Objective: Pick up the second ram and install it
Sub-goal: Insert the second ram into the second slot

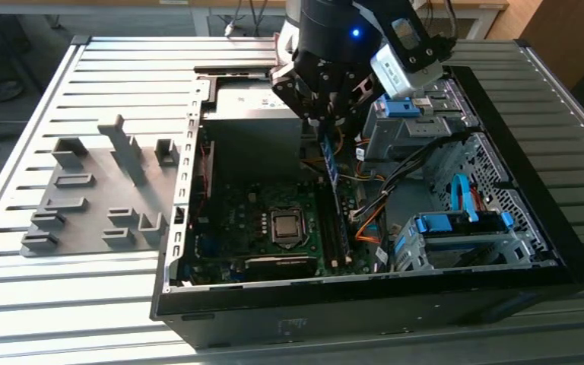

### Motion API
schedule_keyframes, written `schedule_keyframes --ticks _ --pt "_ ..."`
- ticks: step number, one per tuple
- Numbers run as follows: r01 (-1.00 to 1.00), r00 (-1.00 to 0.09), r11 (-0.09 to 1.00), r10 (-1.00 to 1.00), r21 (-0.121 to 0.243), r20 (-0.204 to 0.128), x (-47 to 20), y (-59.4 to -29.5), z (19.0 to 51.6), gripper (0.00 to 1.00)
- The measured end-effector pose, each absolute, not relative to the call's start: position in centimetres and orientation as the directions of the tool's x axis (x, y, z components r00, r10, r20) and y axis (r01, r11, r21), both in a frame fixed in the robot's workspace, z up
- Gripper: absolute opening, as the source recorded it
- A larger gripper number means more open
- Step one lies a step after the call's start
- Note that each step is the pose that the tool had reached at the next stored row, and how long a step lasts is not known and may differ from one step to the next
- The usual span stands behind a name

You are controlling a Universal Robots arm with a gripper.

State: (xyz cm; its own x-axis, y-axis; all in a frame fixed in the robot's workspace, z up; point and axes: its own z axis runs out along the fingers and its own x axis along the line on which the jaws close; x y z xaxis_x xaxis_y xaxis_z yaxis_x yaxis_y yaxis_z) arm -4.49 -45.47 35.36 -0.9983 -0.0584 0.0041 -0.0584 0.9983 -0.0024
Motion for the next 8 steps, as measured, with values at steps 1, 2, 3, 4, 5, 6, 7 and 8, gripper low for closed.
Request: schedule_keyframes --ticks 1,2,3,4,5,6,7,8 --pt "-0.058 -0.998 0.998 -0.058 -0.002 0.004 -4.49 -45.67 35.22 0.14" --pt "-0.057 -0.998 0.998 -0.057 -0.002 0.004 -4.48 -45.83 35.14 0.14" --pt "-0.055 -0.998 0.998 -0.055 -0.002 0.004 -4.48 -45.99 35.07 0.14" --pt "-0.054 -0.999 0.999 -0.054 -0.002 0.004 -4.48 -46.1 34.98 0.14" --pt "-0.051 -0.999 0.999 -0.051 -0.002 0.004 -4.49 -46.19 34.86 0.14" --pt "-0.049 -0.999 0.999 -0.049 -0.002 0.004 -4.48 -46.25 34.71 0.14" --pt "-0.046 -0.999 0.999 -0.046 -0.002 0.004 -4.45 -46.28 34.54 0.14" --pt "-0.043 -0.999 0.999 -0.043 -0.002 0.004 -4.43 -46.32 34.36 0.14"
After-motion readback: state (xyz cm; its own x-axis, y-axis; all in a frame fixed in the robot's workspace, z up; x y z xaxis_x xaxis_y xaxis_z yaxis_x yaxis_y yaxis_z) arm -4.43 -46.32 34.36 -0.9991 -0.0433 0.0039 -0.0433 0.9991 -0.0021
